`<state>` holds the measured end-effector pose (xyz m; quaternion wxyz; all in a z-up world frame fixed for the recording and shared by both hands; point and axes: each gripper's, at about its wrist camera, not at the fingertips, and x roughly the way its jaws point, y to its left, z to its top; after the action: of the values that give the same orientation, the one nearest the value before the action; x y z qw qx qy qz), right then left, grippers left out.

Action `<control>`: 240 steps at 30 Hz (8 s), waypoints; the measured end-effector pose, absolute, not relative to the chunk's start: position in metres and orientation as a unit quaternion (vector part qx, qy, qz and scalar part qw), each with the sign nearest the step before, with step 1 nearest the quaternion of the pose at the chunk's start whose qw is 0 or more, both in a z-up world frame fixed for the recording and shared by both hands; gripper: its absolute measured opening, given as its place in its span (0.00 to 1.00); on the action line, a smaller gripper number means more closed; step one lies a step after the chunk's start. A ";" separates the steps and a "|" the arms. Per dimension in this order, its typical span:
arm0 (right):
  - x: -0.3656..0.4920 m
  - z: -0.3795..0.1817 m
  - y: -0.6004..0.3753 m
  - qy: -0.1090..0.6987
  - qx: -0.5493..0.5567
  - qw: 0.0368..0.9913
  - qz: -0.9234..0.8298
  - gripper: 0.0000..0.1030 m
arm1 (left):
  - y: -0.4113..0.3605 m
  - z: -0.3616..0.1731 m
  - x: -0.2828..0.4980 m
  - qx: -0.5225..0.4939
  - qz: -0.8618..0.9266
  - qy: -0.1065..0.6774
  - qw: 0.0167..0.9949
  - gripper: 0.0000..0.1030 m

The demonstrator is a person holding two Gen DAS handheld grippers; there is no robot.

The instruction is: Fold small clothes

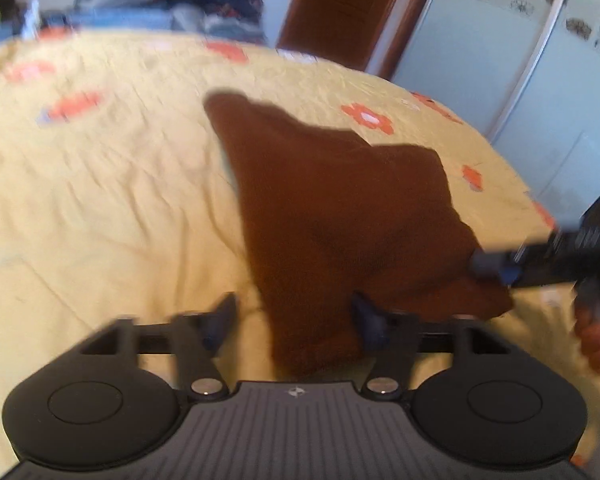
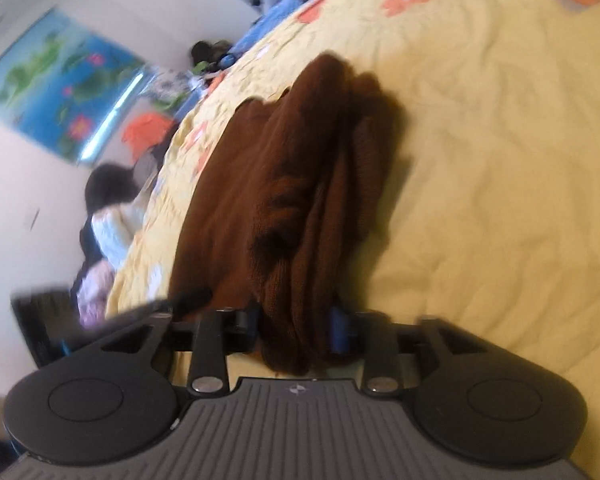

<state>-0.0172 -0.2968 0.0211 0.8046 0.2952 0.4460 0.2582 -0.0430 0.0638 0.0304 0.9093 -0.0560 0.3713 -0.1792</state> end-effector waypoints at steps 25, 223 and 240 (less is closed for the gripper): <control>0.084 0.062 -0.284 0.354 0.241 0.884 0.190 0.67 | 0.001 0.034 -0.071 0.139 -0.221 0.248 0.933 0.78; 0.009 0.063 -0.218 0.385 0.114 0.887 0.227 0.91 | -0.004 0.029 -0.087 0.047 -0.179 0.292 0.938 0.81; -0.121 0.004 -0.209 0.390 -0.012 0.920 0.030 1.00 | 0.006 -0.027 -0.096 0.029 -0.079 0.331 0.940 1.00</control>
<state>-0.1208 -0.2085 0.0035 0.9202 -0.0124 0.3902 0.0304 -0.0964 0.0063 -0.0266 0.9400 0.0286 0.3309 -0.0786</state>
